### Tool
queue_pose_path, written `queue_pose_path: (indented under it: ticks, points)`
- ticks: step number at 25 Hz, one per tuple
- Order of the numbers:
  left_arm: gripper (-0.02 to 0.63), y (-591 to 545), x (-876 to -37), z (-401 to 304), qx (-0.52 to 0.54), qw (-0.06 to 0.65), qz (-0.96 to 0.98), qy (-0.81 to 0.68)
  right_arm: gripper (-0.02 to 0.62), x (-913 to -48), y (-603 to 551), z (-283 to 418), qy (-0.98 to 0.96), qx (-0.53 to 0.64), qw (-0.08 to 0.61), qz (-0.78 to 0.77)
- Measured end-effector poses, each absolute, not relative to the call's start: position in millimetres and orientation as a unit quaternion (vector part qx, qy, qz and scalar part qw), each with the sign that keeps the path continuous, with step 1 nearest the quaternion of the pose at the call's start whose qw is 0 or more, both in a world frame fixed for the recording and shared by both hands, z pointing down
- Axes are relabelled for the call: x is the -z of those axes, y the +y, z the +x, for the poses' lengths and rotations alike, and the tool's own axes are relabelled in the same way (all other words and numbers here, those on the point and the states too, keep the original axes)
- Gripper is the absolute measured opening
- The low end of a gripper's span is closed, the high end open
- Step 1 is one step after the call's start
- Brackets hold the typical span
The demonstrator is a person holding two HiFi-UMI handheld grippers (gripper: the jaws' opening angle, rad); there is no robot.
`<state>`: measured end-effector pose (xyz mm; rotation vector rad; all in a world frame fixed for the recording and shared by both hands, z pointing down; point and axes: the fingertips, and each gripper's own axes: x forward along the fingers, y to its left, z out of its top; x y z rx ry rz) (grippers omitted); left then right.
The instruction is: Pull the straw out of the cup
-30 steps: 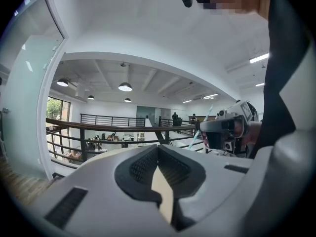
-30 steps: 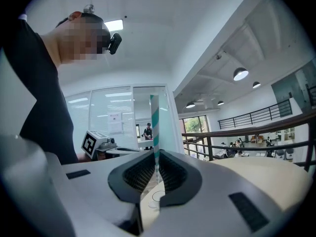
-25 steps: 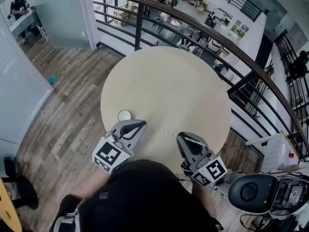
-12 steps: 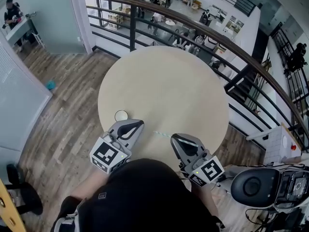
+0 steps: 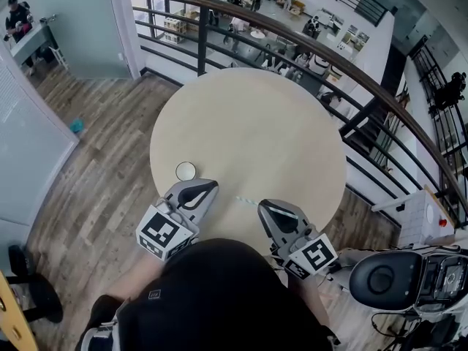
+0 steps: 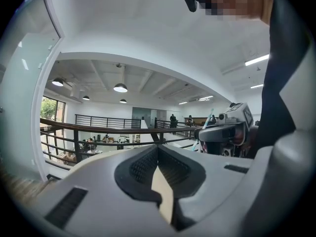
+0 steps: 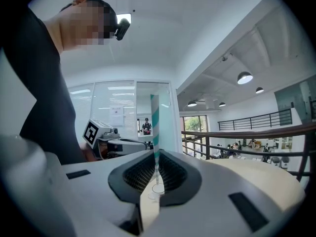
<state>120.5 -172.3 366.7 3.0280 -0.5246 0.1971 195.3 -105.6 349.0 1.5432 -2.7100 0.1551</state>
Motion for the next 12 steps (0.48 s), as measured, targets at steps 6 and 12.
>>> queue_pose_path:
  ticks: [6,12]
  points:
    - [0.008,-172,-371,110,-0.065,0.038,0.982,-0.174,0.037,-352,-106,188,-0.868,-0.059,0.003,0.493]
    - [0.008,-172,-375,100,-0.066,0.045,0.980,-0.184,0.037,-354,-106,180,-0.871,-0.064,0.002,0.486]
